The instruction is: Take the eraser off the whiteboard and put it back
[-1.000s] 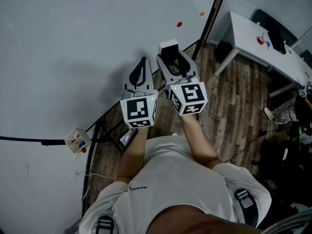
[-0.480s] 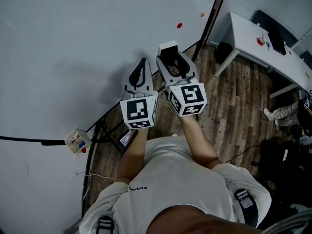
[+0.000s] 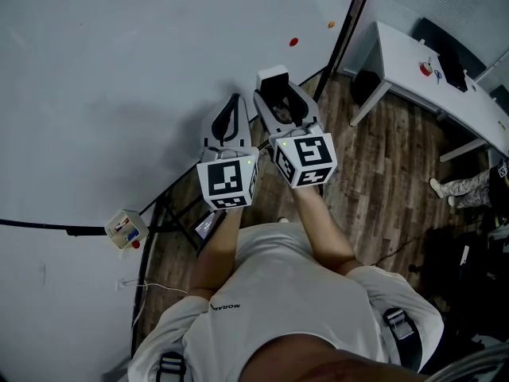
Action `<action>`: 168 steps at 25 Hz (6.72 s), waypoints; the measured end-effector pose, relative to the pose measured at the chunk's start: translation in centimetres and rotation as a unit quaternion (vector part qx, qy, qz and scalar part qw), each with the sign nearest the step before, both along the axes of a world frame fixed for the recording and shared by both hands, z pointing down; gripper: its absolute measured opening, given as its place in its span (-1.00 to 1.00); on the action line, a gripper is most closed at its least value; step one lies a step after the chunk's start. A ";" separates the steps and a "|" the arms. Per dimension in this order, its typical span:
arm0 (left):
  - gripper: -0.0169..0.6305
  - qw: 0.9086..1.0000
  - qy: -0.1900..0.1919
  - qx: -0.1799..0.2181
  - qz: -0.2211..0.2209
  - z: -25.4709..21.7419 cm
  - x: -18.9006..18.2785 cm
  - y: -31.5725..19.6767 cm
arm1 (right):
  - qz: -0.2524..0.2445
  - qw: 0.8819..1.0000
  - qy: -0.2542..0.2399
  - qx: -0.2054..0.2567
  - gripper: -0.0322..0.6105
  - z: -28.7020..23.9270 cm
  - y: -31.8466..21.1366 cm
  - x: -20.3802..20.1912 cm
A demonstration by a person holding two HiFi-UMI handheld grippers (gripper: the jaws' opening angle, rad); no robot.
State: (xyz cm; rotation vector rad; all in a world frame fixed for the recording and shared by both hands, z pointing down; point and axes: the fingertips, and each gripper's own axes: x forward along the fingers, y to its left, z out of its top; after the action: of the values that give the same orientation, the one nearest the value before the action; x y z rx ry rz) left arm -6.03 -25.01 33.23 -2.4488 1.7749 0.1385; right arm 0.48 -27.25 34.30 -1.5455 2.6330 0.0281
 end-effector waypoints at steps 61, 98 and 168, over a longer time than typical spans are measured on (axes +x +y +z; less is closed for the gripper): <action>-0.94 0.999 -0.007 0.001 -0.039 -0.1 -2.4 0.4 | -0.145 0.724 -0.599 -0.312 -0.16 5.2 -8.1 -0.7; -0.94 0.998 -0.026 0.010 -0.054 0.0 -3.2 0.2 | -0.138 0.676 -0.631 -0.355 -0.16 7.1 -13.3 -1.9; -0.94 1.000 -0.014 0.000 -0.027 0.2 -0.9 -0.2 | -0.136 0.728 -0.589 -0.324 -0.46 5.5 -8.9 0.8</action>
State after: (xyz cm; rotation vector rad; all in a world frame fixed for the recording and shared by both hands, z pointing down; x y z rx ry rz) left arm -6.93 -25.17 33.45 -2.3888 1.8266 0.0988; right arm 1.29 -36.12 39.81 -0.6927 1.7193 -1.4736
